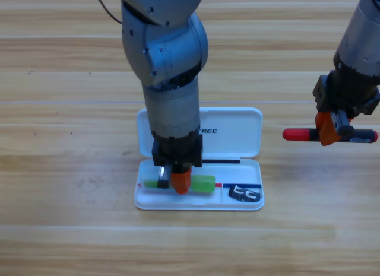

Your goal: Clean up eraser and pencils

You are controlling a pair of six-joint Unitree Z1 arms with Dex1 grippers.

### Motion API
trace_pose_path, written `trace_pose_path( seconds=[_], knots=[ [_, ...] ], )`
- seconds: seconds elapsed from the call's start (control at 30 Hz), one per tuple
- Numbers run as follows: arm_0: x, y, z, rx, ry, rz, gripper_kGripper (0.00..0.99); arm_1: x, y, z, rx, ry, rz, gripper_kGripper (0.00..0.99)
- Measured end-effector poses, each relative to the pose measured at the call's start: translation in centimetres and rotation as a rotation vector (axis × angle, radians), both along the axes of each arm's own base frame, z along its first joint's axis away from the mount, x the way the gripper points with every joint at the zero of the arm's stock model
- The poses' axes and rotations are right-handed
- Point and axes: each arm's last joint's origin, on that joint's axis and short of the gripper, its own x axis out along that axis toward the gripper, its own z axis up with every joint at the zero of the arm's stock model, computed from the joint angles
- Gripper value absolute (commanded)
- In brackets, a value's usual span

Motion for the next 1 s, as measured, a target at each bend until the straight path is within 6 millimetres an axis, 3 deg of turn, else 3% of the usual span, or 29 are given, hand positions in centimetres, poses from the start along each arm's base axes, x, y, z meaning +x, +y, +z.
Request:
trace_pose_path(
  seconds=[0.37,0.4,0.47,0.5,0.57,1.0],
  knots=[
    [0.0,-0.1,0.0,-0.009,0.008,0.001,0.0,0.0,0.0,0.0,-0.002,-0.002,-0.004,0.0],
    [0.0,-0.1,0.1,-0.01,0.008,0.003,0.064,0.0,0.1,0.0,-0.002,-0.002,-0.005,0.0],
    [0.0,-0.1,0.1,-0.011,0.01,0.006,0.586,0.0,0.1,0.0,-0.002,-0.002,-0.005,0.0],
    [0.0,-0.1,0.1,-0.012,0.011,0.006,0.792,0.0,0.1,0.0,-0.002,-0.002,-0.005,0.0],
    [0.0,-0.1,0.1,-0.01,0.013,0.007,0.953,0.0,0.1,0.0,-0.002,-0.002,-0.006,0.0],
    [-0.1,0.0,0.1,-0.006,0.016,0.007,0.99,-0.2,1.6,0.2,0.014,-0.015,0.007,0.0]
  ],
)
